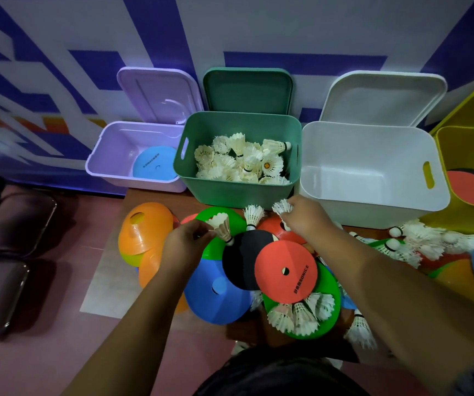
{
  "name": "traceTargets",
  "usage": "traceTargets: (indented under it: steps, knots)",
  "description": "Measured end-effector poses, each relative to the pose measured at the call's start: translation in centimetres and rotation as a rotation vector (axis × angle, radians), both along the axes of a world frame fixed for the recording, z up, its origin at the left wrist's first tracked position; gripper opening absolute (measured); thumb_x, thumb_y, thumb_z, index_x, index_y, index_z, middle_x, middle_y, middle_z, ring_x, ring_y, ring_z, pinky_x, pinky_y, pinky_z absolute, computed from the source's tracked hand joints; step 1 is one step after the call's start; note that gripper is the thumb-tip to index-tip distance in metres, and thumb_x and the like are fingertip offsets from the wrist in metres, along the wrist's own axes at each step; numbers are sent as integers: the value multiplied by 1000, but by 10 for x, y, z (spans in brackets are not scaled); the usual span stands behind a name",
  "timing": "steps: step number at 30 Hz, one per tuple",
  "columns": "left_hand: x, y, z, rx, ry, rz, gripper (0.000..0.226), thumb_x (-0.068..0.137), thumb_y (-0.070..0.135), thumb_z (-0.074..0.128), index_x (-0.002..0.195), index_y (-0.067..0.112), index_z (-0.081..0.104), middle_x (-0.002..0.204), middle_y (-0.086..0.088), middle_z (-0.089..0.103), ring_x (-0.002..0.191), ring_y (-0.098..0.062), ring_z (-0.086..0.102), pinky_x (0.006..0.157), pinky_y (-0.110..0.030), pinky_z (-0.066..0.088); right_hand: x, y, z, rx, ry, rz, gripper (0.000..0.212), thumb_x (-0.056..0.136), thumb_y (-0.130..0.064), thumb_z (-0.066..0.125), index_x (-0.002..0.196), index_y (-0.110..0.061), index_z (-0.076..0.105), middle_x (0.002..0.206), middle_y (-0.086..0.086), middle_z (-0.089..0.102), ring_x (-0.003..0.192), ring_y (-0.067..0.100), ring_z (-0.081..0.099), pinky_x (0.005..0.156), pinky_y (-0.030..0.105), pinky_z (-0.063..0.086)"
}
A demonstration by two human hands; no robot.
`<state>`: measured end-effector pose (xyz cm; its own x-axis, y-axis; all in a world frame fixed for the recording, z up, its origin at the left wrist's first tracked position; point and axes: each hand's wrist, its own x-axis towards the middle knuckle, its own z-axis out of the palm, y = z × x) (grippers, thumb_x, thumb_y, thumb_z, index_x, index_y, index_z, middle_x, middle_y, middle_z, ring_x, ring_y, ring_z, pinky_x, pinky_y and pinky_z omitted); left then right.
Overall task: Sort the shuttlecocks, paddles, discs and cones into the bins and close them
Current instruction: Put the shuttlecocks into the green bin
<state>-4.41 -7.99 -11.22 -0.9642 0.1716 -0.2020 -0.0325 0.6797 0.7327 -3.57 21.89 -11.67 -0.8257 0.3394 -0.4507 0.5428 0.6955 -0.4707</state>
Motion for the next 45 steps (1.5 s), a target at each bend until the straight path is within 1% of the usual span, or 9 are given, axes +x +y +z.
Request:
traceTargets:
  steps: [5,13,17,21,27,30,33,39,45]
  knots:
    - [10,1,8,35,21,26,4,93,31,79,91,30,75,88,12,72,82,-4,66,65,-23,49,5,-2,4,18,49,44,17,88,-25,67,102,-20,57,99,7,65,93,31,63,70,34,47]
    - [-5,27,33,107,58,33,8,95,32,76,87,34,76,82,3,67,75,-14,63,62,-29,44,33,1,31,242,107,235,10,97,-33,55,97,-26,62,88,-1,62,81,27,55,64,32,42]
    - [-27,50,67,240,76,67,7,95,23,76,90,28,79,78,-1,67,65,-13,62,55,-26,51,44,6,44,179,151,221,11,96,-36,58,98,-28,66,77,-8,53,82,25,60,68,33,52]
    - [-60,69,99,275,165,58,2,93,28,78,92,29,79,78,1,69,76,-21,67,75,-44,61,48,11,61,97,215,197,15,95,-38,61,103,-30,70,89,-9,68,86,22,65,75,35,57]
    - [-90,95,117,262,168,92,5,92,30,79,96,31,80,81,7,72,74,-18,66,77,-42,60,41,20,88,-148,327,83,6,97,-36,66,99,-33,72,94,-14,70,84,6,66,73,27,53]
    - [-90,96,107,166,72,36,31,95,24,74,124,35,71,96,6,72,74,-12,66,74,-39,61,36,24,99,-216,380,44,5,98,-36,67,98,-35,72,96,-18,68,87,-1,63,71,25,49]
    - [-82,91,96,143,-6,49,49,96,19,68,143,29,57,99,4,71,84,-18,74,80,-47,64,31,29,102,-241,396,-10,6,99,-36,65,98,-35,71,94,-21,66,85,1,63,68,24,45]
    - [-71,67,82,178,-90,113,29,101,18,62,130,16,63,91,-2,71,81,-19,74,78,-47,64,15,31,94,-252,412,-93,8,100,-35,64,102,-32,71,98,-12,70,89,12,66,71,24,45]
    - [-68,27,77,208,-101,227,29,102,18,65,131,15,59,102,-9,73,76,-23,76,68,-38,62,-15,6,95,-298,387,-83,6,99,-35,63,97,-37,69,99,-11,71,94,20,71,83,34,54]
